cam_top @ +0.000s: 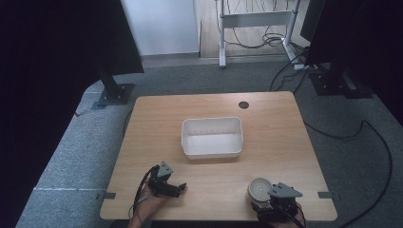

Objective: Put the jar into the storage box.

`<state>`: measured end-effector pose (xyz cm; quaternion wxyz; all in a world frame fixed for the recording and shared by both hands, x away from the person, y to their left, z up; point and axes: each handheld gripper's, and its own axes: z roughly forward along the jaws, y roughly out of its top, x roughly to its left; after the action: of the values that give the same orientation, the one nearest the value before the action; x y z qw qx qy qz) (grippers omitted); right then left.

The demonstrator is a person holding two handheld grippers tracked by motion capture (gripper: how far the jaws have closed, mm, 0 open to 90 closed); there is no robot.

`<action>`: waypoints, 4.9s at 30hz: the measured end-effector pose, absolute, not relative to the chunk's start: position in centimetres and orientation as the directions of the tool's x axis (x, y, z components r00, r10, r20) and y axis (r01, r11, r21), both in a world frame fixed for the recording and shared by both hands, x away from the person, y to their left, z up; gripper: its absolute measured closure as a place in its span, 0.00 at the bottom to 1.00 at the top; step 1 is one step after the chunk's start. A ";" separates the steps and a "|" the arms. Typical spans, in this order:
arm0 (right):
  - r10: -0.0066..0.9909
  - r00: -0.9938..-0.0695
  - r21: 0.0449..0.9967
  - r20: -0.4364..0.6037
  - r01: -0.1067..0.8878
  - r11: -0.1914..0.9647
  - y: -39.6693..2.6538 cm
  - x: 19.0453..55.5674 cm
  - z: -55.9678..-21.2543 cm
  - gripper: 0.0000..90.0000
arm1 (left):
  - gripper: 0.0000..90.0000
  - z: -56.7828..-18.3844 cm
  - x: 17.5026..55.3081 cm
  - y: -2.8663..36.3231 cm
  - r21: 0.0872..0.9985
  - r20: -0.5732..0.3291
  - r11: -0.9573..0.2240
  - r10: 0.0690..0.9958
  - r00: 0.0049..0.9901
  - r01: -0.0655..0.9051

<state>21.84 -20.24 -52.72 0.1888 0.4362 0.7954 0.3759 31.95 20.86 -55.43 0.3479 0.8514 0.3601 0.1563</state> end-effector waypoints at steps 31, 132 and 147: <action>0.854 -0.520 0.761 0.004 0.556 0.335 -18.3 23.2 -52.2 0.10 | 0.02 -55.4 32.0 20.9 0.706 0.014 -0.497 0.722 0.691 0.505; 0.808 -0.588 0.790 0.036 0.512 0.337 -10.0 35.2 -47.7 0.11 | 0.02 -55.4 32.0 20.9 0.705 0.015 -0.498 0.722 0.691 0.505; 0.812 -0.582 0.790 0.036 0.514 0.334 -8.9 37.1 -47.6 0.11 | 0.02 -55.4 32.0 20.9 0.705 0.016 -0.499 0.722 0.692 0.505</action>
<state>37.15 -8.93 -47.56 0.1868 0.4172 0.7950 0.3987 31.95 20.87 -55.42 0.3477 0.8515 0.3601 0.1562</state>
